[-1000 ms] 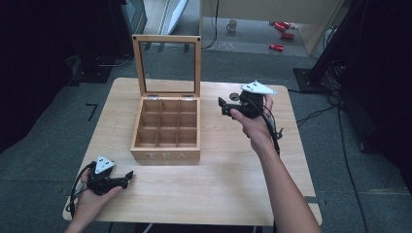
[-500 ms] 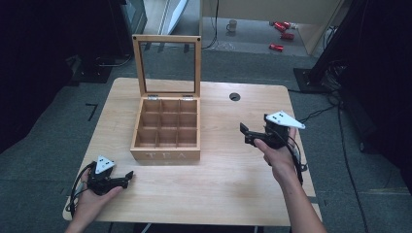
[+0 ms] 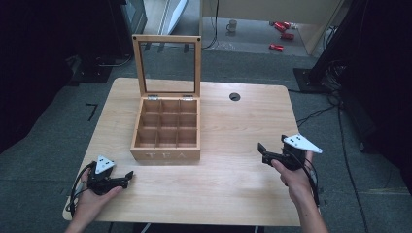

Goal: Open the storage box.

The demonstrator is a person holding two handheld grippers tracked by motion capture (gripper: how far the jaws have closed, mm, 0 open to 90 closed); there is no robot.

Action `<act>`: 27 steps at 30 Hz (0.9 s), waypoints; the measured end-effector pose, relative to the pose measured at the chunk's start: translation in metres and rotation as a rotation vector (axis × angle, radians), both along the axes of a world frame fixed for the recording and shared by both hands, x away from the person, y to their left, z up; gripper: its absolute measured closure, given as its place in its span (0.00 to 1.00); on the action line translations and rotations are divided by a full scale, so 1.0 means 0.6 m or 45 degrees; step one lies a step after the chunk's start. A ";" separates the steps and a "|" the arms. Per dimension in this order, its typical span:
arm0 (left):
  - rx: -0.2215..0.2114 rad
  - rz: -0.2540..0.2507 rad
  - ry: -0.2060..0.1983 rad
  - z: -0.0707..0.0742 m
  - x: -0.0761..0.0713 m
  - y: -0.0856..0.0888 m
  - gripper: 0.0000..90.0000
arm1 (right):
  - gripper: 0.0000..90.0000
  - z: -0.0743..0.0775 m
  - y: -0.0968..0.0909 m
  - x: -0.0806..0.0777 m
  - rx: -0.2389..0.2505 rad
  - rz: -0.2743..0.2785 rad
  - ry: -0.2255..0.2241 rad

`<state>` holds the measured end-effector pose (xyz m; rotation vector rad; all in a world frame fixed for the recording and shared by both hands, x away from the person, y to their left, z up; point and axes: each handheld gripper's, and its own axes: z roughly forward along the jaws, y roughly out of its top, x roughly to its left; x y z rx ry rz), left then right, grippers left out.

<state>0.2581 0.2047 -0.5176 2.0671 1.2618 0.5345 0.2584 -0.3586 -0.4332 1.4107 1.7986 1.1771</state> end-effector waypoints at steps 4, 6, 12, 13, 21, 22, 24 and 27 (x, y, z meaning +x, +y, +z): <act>0.002 -0.001 0.001 0.000 0.000 0.000 0.15 | 0.07 -0.024 -0.017 -0.015 0.001 -0.022 0.035; 0.002 -0.001 0.001 0.000 0.000 0.000 0.15 | 0.07 -0.033 -0.026 -0.024 -0.004 -0.027 0.046; 0.002 -0.001 0.001 0.000 0.000 0.000 0.15 | 0.07 -0.054 -0.050 -0.047 -0.008 -0.050 0.074; 0.002 -0.001 0.001 0.000 0.000 0.000 0.15 | 0.07 -0.058 -0.055 -0.051 -0.011 -0.054 0.080; 0.002 -0.001 0.001 0.000 0.000 0.000 0.15 | 0.07 -0.094 -0.093 -0.075 -0.008 -0.117 0.141; 0.003 -0.001 0.001 0.000 0.000 0.000 0.15 | 0.07 -0.098 -0.096 -0.078 -0.007 -0.123 0.151; 0.003 -0.001 0.000 0.000 0.000 0.000 0.15 | 0.07 -0.107 -0.102 -0.083 -0.008 -0.132 0.168; 0.003 -0.001 0.001 0.000 0.000 0.000 0.15 | 0.07 -0.118 -0.108 -0.087 -0.025 -0.147 0.186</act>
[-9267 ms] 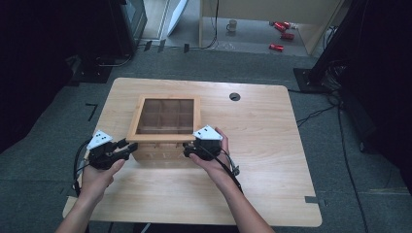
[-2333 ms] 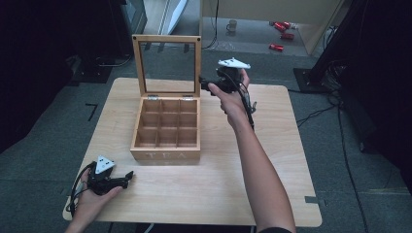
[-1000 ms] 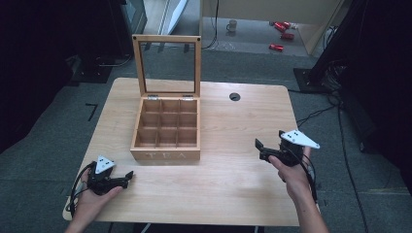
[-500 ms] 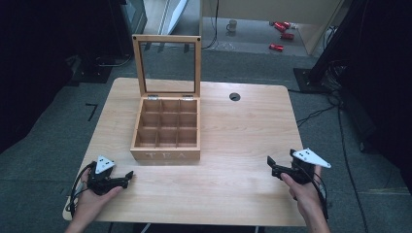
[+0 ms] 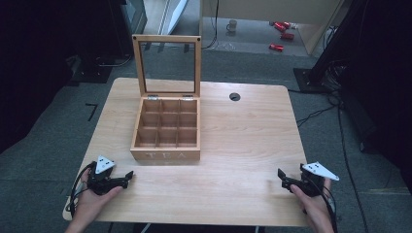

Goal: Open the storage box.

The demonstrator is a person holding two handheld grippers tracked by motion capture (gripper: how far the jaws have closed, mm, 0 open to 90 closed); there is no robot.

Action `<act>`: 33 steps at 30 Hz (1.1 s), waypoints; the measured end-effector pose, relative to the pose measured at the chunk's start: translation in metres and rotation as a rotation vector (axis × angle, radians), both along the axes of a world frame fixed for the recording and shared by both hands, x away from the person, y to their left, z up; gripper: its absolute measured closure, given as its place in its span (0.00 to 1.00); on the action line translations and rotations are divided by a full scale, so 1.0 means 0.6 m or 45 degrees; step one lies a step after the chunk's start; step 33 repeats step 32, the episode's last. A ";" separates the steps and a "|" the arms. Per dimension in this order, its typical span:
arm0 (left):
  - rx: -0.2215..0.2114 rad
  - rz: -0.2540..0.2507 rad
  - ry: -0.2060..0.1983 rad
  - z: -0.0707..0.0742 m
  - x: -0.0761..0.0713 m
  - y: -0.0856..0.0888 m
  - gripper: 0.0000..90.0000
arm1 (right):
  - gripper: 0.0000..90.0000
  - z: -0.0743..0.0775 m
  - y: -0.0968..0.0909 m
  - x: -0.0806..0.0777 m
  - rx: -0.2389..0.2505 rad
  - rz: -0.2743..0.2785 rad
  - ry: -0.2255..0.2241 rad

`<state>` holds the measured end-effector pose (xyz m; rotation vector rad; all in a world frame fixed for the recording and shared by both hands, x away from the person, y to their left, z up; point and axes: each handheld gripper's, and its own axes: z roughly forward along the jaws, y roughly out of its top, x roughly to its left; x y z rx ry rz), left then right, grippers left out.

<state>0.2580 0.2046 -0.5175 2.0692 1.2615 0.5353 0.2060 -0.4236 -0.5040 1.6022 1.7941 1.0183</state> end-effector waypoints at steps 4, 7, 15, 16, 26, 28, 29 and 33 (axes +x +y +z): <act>0.000 0.000 0.000 0.000 0.000 0.000 0.15 | 0.07 -0.012 -0.002 -0.001 -0.012 -0.012 0.035; 0.000 0.000 0.000 0.000 0.000 0.000 0.15 | 0.07 -0.025 0.003 0.000 -0.027 -0.006 0.068; -0.001 -0.001 0.000 0.000 0.000 0.001 0.16 | 0.08 -0.036 0.023 0.004 -0.146 0.016 0.144; 0.000 -0.001 0.000 0.000 0.000 0.000 0.16 | 0.08 -0.036 0.025 0.004 -0.161 0.015 0.136; -0.001 -0.003 0.000 0.000 0.001 0.001 0.16 | 0.08 -0.037 0.021 0.005 -0.118 0.013 0.160; -0.003 -0.003 0.000 0.000 0.001 0.001 0.16 | 0.08 -0.037 0.021 0.005 -0.118 0.014 0.160; -0.001 -0.003 0.000 0.000 0.001 0.001 0.16 | 0.08 -0.037 0.021 0.005 -0.118 0.014 0.160; -0.004 -0.004 0.000 0.000 0.001 0.001 0.16 | 0.08 -0.037 0.021 0.005 -0.118 0.014 0.160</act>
